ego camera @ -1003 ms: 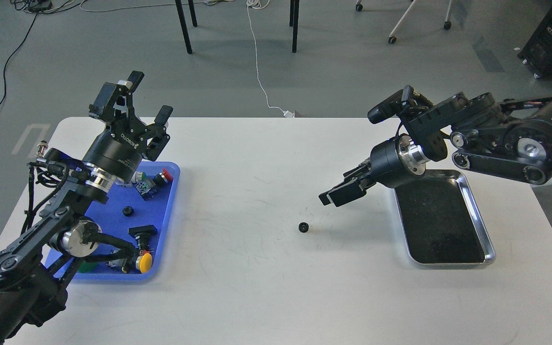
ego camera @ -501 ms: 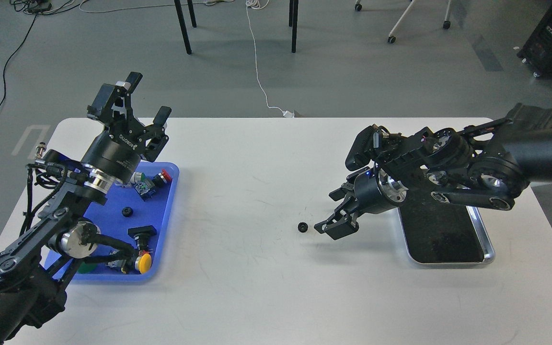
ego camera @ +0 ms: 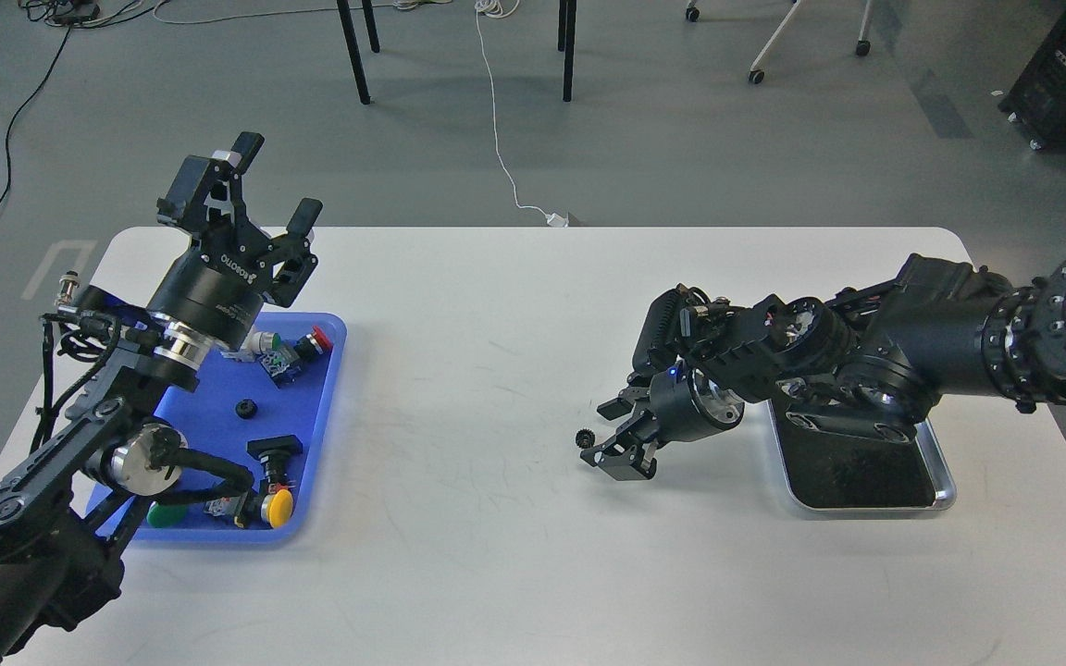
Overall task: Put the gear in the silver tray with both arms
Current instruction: 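Close the right gripper on the black gear and lift it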
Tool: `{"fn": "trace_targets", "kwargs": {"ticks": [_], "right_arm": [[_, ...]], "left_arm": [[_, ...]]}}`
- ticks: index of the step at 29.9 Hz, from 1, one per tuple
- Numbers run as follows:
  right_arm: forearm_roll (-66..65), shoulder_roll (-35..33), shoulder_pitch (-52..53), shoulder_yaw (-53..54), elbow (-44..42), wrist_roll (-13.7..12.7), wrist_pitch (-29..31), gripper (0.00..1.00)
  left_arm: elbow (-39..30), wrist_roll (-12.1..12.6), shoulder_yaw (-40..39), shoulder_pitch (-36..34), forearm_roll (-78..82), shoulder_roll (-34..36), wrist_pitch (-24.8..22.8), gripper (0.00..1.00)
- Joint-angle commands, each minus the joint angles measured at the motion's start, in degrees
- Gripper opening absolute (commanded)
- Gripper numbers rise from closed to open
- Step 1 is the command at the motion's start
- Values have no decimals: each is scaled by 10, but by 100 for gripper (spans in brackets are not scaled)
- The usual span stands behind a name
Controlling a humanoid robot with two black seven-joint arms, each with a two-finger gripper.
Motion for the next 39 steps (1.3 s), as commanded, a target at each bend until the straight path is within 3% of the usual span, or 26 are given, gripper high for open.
{"fn": "trace_targets", "kwargs": {"ticks": [1,19,23,26,31,39], "right_arm": [[1,1,-11,-1,-10,0,-16,48],[3,37,-36,-3,-51,0,-41,48],[3,37,-37,-4,-53,0,-40,35],[3,35,-37,-4,-54,0,-39,33],[4,34,-39,-12,-60,0,-39,19],[6,17,-36,-11,-55,0,-40,15]], "left_arm": [[0,0,0,0,0,-1,0,98],[0,-2,-1,2,0,-3,0,98],[0,-2,0,2,0,-3,0,98],[0,-2,0,2,0,-3,0,98],[0,-1,-1,1,0,-2,0,98],[0,0,-1,1,0,0,-1,98]]}}
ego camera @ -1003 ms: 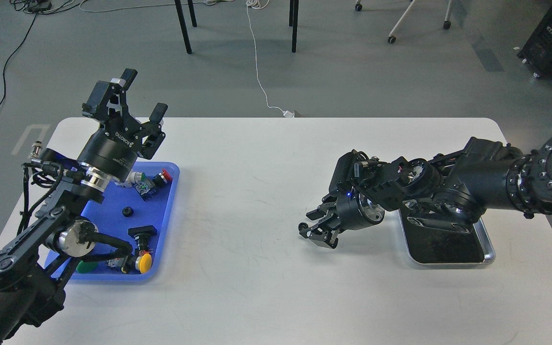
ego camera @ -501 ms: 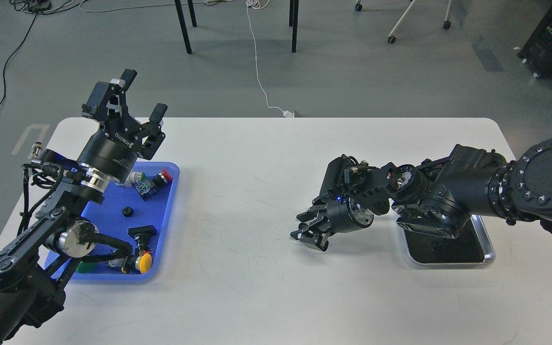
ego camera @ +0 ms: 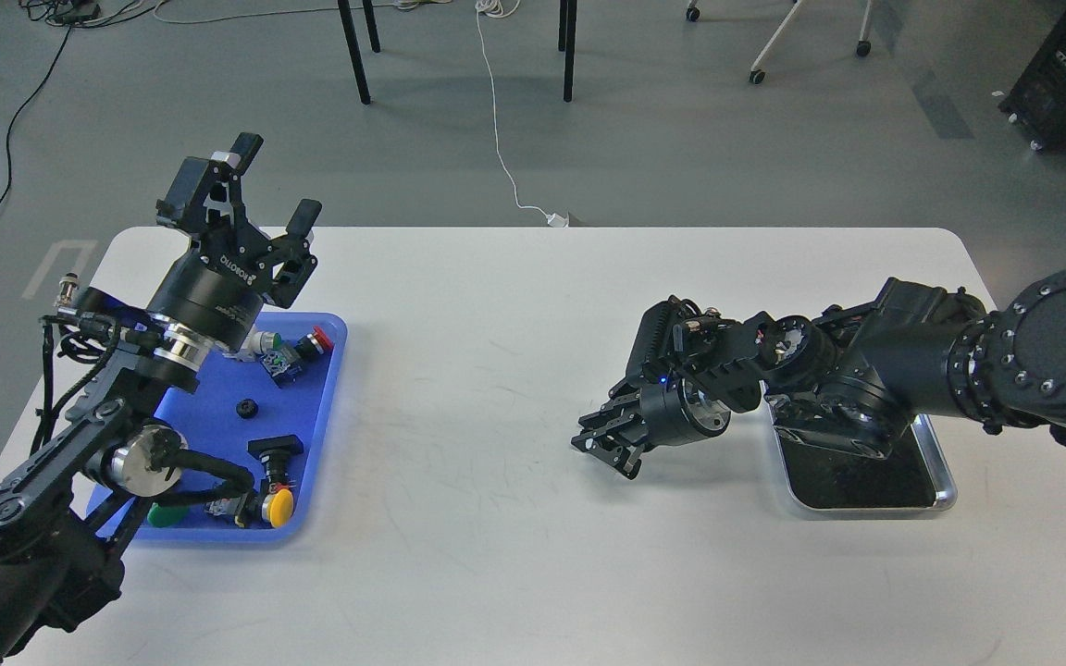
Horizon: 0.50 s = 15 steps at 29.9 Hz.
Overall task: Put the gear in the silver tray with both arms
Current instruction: 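Close the right gripper on the black gear and lift it, then carry the gear over the silver tray and open the right gripper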
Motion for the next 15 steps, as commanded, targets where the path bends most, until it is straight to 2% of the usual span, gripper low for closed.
{"fn": "trace_targets", "kwargs": {"ticks": [1,6,11,15], "right_arm": [[1,-14,7,3,8,0,-2,15],[1,-84,61,6,39,0,-3,15],[-14,-225,120,0,111,0,2,15],[-89,-326,127,-7,131,0,4,15]], "left_arm": [[0,0,0,0,0,0,0,98],[0,0,0,0,0,1,-1,98],[0,1,-4,0,0,-2,-2,98],[0,2,-4,-1,0,-6,-2,98]]}}
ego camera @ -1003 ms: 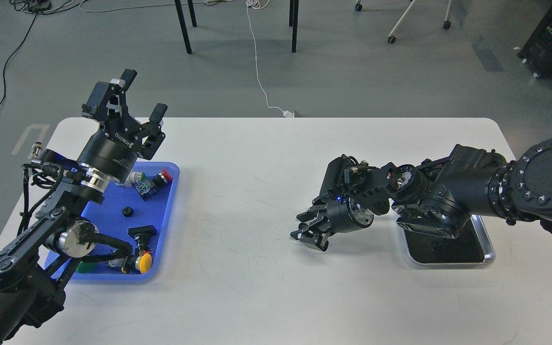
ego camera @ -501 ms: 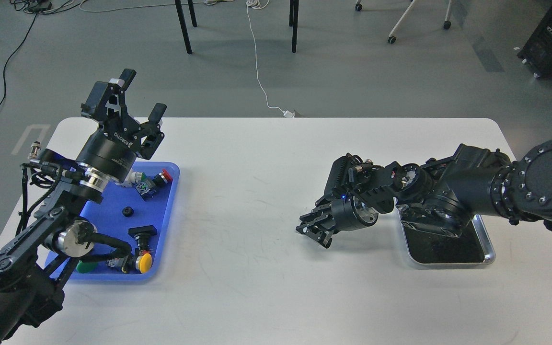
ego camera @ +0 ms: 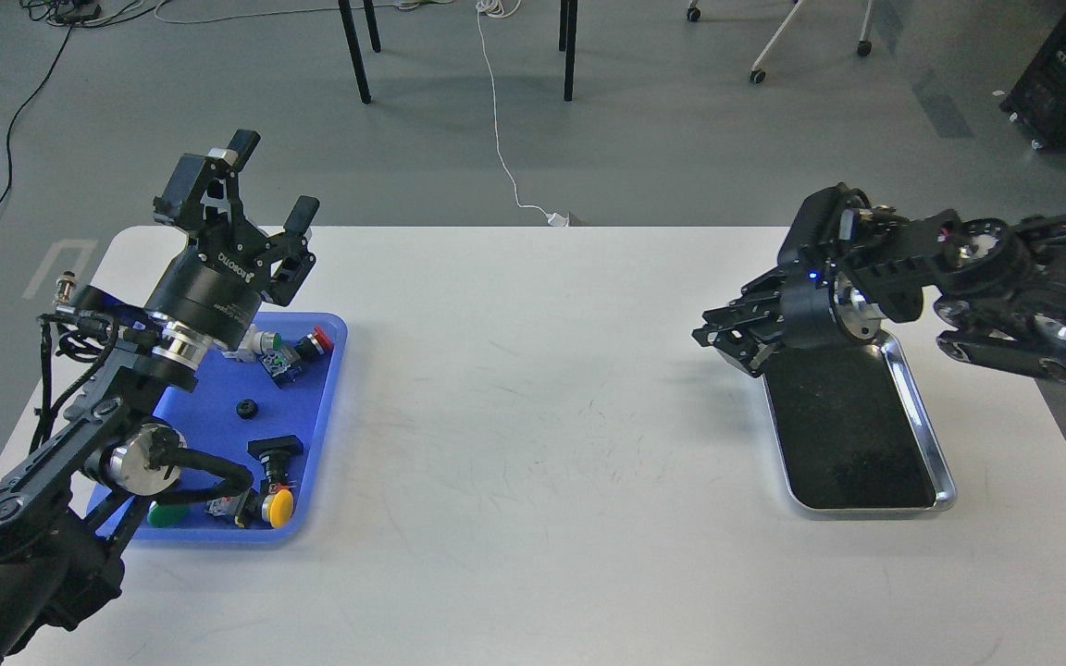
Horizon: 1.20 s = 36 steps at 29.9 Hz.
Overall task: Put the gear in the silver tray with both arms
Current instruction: 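Carry the gear over the silver tray and open the right gripper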
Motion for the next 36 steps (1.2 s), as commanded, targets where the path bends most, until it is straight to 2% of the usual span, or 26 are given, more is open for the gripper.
{"fn": "trace_targets", "kwargs": {"ticks": [1,7,14,20,23,25,32,34,36], "right_arm": [[-61,-84,-1,-7,10,0,1,15],[-69,-126,-57,-15,-32,0,1,16],[-68,-86,-147,41,-118,0,-2,16],[-66,-61,-177,66,-134,0,-3,17],[-66,-58,-180,66,-141,0,-4,22],[-65,-57,-185,70,-145,0,-6,31],[-25,-60,-199,96,-137,0,-7,76],[-25,-65,-199,101,-135,0,-8,86],[-19,-73,-198,121,-125,0,-11,89]], "left_arm": [[0,1,1,-1,0,-4,0,98],[-3,2,4,-1,1,-18,0,98],[-8,3,6,-1,3,-24,0,98],[-8,3,6,-1,4,-23,0,98],[-8,3,6,0,4,-23,0,98],[-8,3,7,0,4,-23,0,98],[-9,3,8,1,5,-24,0,98],[-9,3,8,1,5,-24,0,98],[-10,3,8,1,5,-24,0,98]]}}
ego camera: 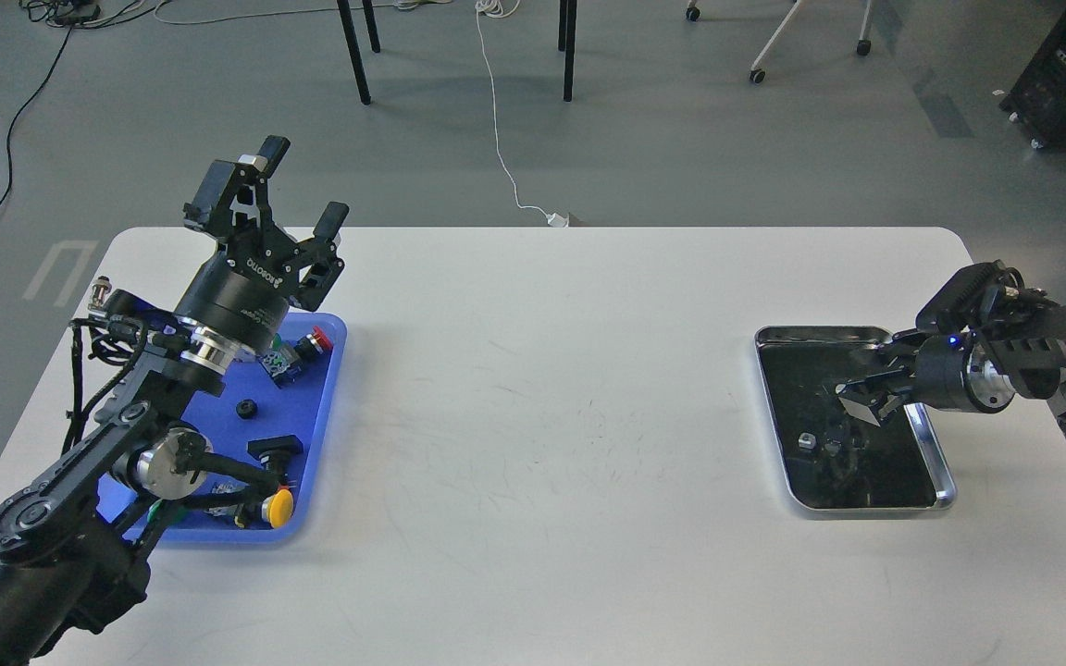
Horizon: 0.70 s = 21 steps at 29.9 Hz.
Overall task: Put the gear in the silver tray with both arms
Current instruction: 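Raise the right gripper away from the silver tray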
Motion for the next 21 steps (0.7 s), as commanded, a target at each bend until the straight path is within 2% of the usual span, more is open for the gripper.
{"fn": "trace_targets", "kwargs": {"ticks": [1,5,11,17,21], "right_arm": [[12,-19,2,38,21,0,-4,90],[86,-60,4,120,94,0,3,94],[362,-88,-15,221,207,0,1,94],[592,-74,-107,395,262,0,-1,94],[739,-26,-200,548,263,0,-3,94]], "left_arm": [[-3,0,0,0,0,0,0,98],[-3,0,3,0,0,0,0,98],[-8,-1,4,4,0,-1,0,98],[-27,-1,0,14,1,-2,2,98],[-37,0,-5,18,1,-10,5,98]]}}
